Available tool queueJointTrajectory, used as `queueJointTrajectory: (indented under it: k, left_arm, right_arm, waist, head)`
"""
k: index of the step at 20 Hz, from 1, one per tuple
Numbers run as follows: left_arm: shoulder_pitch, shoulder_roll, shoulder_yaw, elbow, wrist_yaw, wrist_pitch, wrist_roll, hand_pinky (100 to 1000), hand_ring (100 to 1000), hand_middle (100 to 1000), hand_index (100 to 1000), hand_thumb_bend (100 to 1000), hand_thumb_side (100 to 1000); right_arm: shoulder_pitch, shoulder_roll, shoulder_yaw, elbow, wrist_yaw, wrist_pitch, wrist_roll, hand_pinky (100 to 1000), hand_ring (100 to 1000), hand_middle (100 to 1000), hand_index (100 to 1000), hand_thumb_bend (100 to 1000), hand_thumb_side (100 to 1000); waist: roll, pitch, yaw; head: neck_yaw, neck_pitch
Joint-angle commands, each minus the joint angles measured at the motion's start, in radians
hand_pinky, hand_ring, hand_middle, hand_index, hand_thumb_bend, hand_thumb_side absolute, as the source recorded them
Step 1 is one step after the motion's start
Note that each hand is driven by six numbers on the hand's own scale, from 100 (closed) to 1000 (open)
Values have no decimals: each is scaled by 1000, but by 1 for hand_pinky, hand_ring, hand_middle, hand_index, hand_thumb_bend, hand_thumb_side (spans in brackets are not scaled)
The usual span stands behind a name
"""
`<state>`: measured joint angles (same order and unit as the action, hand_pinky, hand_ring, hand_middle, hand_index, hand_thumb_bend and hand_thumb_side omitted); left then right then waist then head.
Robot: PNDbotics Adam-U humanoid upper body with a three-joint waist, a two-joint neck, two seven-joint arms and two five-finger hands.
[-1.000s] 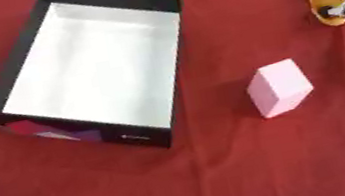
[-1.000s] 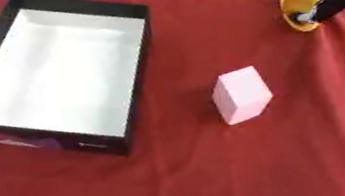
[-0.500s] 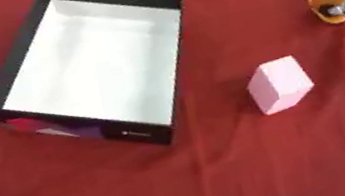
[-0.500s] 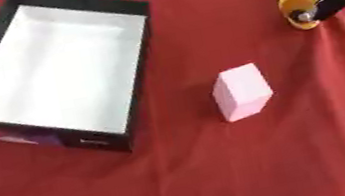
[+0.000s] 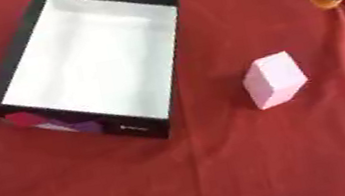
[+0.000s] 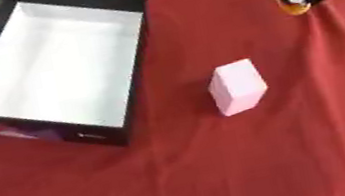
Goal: Pick up objects on the table and place them in the box.
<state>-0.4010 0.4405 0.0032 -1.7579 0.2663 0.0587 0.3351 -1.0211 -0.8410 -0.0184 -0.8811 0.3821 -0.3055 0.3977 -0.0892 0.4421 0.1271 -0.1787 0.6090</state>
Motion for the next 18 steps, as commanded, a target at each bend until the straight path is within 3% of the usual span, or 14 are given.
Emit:
queueJointTrajectory:
  k: [1, 7, 18]
  left_arm:
    - [-3, 29, 7, -13, -4, -6, 4, 830, 671, 750, 780, 779, 626]
    - [1, 40, 21, -30, -14, -15, 31, 830, 673, 755, 788, 782, 628]
    - [61, 148, 77, -147, -20, -29, 133, 828, 681, 759, 792, 776, 633]
  right_arm:
    - [-36, -45, 8, -84, -32, 7, -16, 857, 712, 505, 636, 321, 100]
    - [-104, -9, 43, -158, -45, 41, -33, 850, 706, 506, 637, 337, 100]
    - [-272, 216, 104, -172, -3, 85, -33, 847, 696, 505, 636, 312, 100]
  waist:
    - [-9, -70, -7]
    - [-7, -101, -16]
    - [14, -168, 0]
  head:
    - [-4, 9]
    - [-18, 32]
    - [-66, 79]
